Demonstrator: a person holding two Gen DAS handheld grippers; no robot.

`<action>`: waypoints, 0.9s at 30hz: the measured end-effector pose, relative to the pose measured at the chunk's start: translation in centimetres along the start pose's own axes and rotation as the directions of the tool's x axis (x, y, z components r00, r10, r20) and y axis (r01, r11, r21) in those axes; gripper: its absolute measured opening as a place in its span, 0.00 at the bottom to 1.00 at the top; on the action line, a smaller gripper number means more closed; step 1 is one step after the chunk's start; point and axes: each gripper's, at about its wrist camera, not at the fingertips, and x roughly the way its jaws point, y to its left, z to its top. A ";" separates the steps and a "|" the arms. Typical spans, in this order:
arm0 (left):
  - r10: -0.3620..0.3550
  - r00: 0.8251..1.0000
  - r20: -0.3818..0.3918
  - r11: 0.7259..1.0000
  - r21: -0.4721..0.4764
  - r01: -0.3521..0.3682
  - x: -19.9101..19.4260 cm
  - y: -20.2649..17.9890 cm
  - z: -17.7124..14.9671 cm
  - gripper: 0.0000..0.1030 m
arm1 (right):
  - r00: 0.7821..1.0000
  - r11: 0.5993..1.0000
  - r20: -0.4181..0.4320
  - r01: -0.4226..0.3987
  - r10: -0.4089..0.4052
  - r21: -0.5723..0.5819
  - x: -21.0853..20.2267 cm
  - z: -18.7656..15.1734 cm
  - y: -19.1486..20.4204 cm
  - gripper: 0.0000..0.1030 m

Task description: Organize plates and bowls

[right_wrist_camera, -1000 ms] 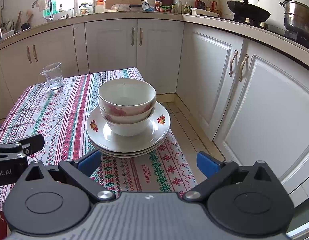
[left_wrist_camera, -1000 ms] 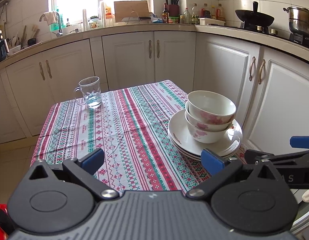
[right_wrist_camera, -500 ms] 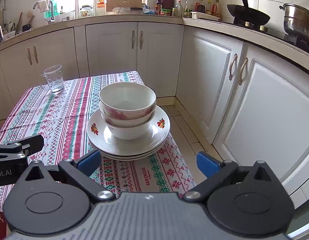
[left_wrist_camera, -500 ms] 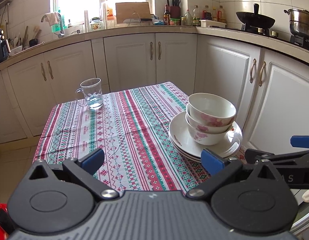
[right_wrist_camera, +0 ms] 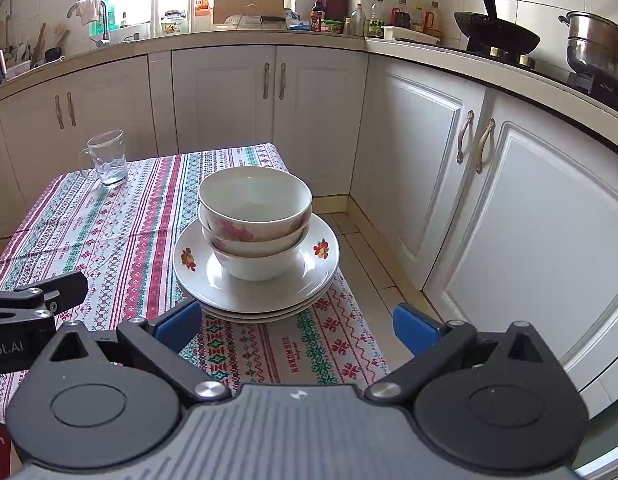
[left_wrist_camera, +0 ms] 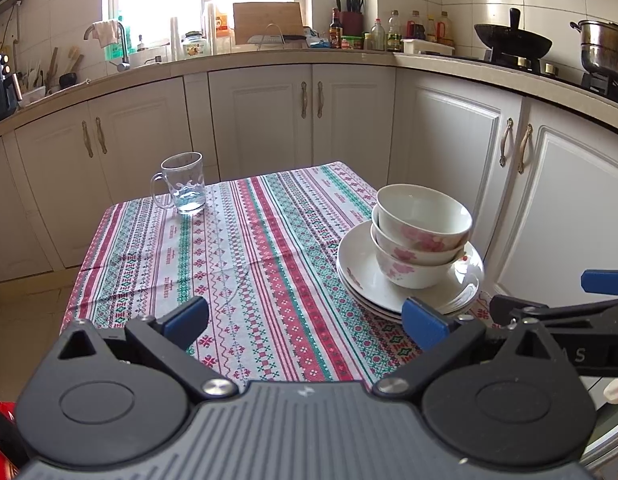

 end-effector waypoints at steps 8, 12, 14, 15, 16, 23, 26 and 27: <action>0.000 1.000 0.001 1.000 -0.006 0.000 -0.1 0.1 -0.2 0.99 | 1.000 1.000 0.004 0.002 -0.002 -0.003 -0.1 0.0 0.0 1.00; 0.000 1.000 0.001 1.000 -0.011 0.000 -0.2 0.2 -0.2 0.99 | 1.000 1.000 0.005 0.004 -0.003 -0.005 -0.1 0.0 0.0 1.00; 0.000 1.000 0.001 1.000 -0.012 0.000 -0.2 0.2 -0.2 0.99 | 1.000 1.000 0.006 0.003 -0.003 -0.005 -0.1 0.0 0.0 1.00; 0.001 1.000 0.001 1.000 -0.013 -0.001 -0.2 0.2 -0.2 0.99 | 1.000 1.000 0.007 0.004 -0.004 -0.006 -0.2 0.0 0.1 1.00; 0.001 1.000 0.001 1.000 -0.013 -0.001 -0.2 0.2 -0.2 0.99 | 1.000 1.000 0.006 0.003 -0.003 -0.006 -0.2 0.0 0.1 1.00; -0.001 1.000 -0.001 1.000 -0.016 0.001 -0.3 0.2 -0.3 0.99 | 1.000 1.000 0.008 0.004 -0.004 -0.009 -0.2 0.0 0.1 1.00; -0.002 1.000 -0.002 1.000 -0.017 0.002 -0.3 0.3 -0.3 0.99 | 1.000 1.000 0.007 0.005 -0.005 -0.010 -0.3 0.0 0.1 1.00; -0.002 1.000 -0.002 1.000 -0.017 0.002 -0.3 0.3 -0.3 0.99 | 1.000 1.000 0.008 0.006 -0.006 -0.011 -0.2 0.0 0.1 1.00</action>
